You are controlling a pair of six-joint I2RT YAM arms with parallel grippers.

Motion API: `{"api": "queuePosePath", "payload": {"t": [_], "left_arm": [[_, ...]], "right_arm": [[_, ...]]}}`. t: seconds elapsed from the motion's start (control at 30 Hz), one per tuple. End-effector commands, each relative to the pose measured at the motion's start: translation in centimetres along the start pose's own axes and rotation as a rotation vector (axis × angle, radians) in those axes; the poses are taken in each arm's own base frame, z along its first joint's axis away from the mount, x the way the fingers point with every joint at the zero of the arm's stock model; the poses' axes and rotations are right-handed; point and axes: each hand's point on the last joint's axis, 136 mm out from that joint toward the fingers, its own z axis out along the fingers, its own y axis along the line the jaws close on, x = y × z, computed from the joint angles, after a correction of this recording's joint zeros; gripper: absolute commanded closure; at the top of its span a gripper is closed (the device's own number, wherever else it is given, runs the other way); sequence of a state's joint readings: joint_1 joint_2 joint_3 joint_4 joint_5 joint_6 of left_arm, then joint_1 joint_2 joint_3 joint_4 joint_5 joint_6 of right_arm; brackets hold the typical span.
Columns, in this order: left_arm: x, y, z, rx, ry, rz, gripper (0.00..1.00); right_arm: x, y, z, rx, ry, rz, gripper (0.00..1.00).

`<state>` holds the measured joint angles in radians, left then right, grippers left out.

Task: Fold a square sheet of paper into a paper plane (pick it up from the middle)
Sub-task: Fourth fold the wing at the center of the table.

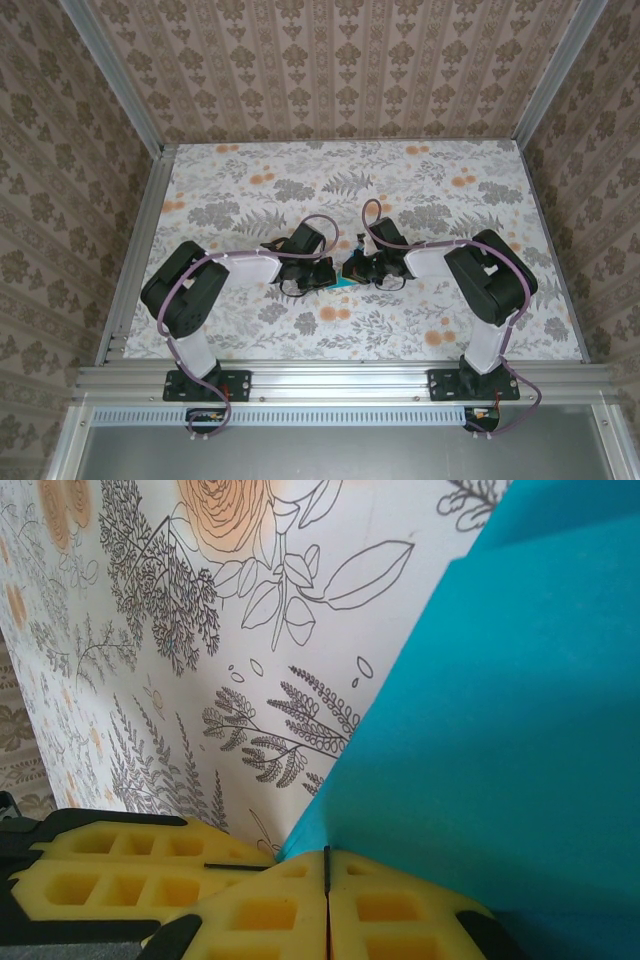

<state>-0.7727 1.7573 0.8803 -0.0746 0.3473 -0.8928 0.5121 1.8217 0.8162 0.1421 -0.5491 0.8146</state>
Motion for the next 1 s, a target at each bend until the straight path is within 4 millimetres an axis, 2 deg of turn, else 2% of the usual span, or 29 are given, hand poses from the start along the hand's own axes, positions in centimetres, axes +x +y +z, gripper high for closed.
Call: {"api": "queuePosePath", "payload": {"t": [0.0, 0.13, 0.43, 0.67, 0.97], "left_arm": [[0.8, 2.0, 0.7, -0.081, 0.032, -0.016, 0.96], [0.7, 2.0, 0.7, -0.079, 0.032, -0.013, 0.97], [1.0, 2.3, 0.7, -0.091, 0.041, -0.017, 0.98], [1.6, 3.1, 0.5, -0.127, 0.059, -0.033, 0.98], [2.2, 4.1, 0.7, -0.153, 0.082, -0.054, 0.98]], "right_arm": [[0.7, 0.5, 0.2, -0.011, 0.032, -0.011, 0.92], [0.7, 1.2, 0.0, -0.028, 0.032, -0.036, 0.92], [1.1, 0.0, 0.9, 0.025, 0.057, -0.029, 0.92], [-1.1, -2.5, -0.1, 0.111, -0.01, 0.01, 0.92], [-4.6, -5.1, -1.9, 0.123, -0.092, 0.065, 0.92]]}}
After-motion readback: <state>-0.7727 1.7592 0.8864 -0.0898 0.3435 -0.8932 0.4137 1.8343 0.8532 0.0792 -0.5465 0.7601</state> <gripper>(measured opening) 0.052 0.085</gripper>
